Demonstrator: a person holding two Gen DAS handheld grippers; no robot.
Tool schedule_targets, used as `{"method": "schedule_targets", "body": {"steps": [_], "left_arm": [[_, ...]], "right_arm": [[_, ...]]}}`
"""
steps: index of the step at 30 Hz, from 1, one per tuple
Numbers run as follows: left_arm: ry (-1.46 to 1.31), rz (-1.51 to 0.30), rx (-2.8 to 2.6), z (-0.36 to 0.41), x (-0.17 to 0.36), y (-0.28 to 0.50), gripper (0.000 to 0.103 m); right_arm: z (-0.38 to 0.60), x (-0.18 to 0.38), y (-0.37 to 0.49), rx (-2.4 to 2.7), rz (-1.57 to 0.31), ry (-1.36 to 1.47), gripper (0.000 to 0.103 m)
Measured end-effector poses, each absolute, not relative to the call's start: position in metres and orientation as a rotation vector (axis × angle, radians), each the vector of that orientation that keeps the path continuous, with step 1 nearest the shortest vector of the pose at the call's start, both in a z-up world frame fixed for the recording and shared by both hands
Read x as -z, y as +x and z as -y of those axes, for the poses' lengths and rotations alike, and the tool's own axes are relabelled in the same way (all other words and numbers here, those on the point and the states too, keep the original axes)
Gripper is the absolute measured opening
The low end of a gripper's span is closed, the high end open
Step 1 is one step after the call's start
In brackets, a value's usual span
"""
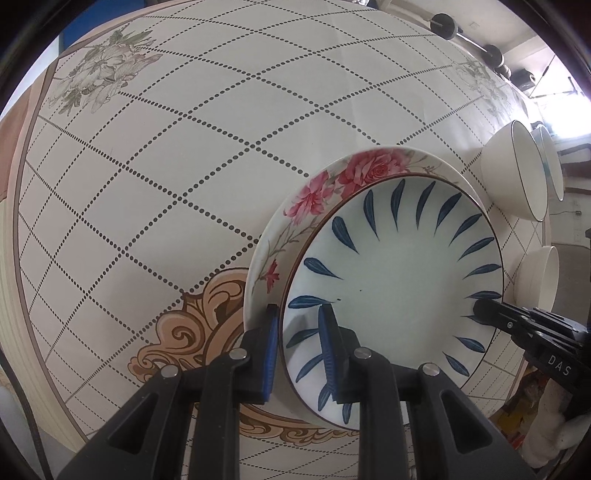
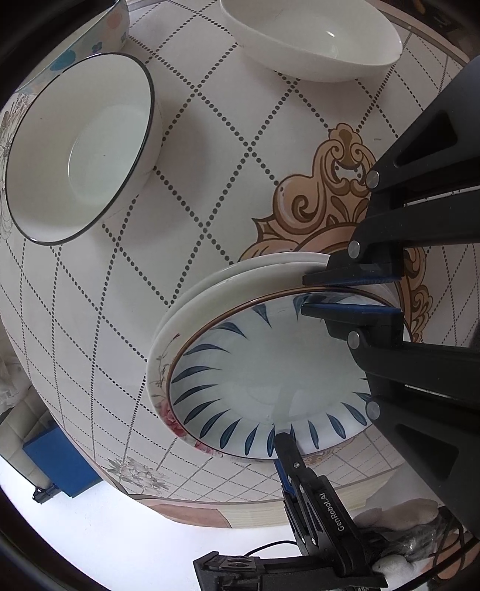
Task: Organize plates and bowls
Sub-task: 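Lower the blue-striped plate onto the pink-floral plate and open both tools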
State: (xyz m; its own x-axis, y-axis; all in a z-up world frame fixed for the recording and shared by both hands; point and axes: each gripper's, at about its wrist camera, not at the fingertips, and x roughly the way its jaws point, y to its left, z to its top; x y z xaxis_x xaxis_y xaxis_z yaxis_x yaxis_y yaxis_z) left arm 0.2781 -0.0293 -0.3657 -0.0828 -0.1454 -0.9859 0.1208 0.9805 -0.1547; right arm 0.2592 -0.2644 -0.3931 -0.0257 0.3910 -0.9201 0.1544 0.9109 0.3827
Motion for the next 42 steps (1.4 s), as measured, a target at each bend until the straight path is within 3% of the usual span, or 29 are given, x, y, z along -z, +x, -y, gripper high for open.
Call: {"method": "schedule_targets", "body": {"steps": [7,10,12,16,18,20,23,31,34,42], "left_arm": [[-0.086,-1.707,0.211,0.018,0.372,0.291,0.021],[-0.099,-1.721,0.205,0.012,0.373,0.296,0.021],[-0.086,-1.716,0.203,0.012,0.371,0.297,0.021],[-0.088,-1.721,0.207,0.011,0.368,0.298,0.026],[-0.101,-1.718,0.216,0.011,0.366,0.298,0.033],[-0.133,-1.72,0.233,0.011,0.363,0.299,0.046],[-0.092,-1.681,0.249,0.02,0.353,0.299,0.073],[0.062,-1.505,0.232,0.036,0.308,0.285,0.078],[0.094,-1.393,0.198,0.035,0.28,0.271,0.091],[0.081,-1.246,0.164,0.024,0.213,0.23,0.091]], "right_arm": [[0.266,0.398,0.267,-0.182,-1.668,0.485,0.015],[0.265,0.399,0.271,-0.195,-1.694,0.536,0.03],[0.263,0.399,0.273,-0.208,-1.703,0.56,0.046],[0.254,0.396,0.275,-0.223,-1.707,0.564,0.062],[0.251,0.396,0.276,-0.225,-1.711,0.566,0.067],[0.25,0.396,0.277,-0.234,-1.713,0.588,0.075],[0.244,0.39,0.281,-0.239,-1.691,0.613,0.089],[0.227,0.349,0.275,-0.156,-1.605,0.345,0.091],[0.216,0.329,0.262,-0.107,-1.546,0.218,0.092],[0.212,0.271,0.217,-0.013,-1.411,0.19,0.096]]}}
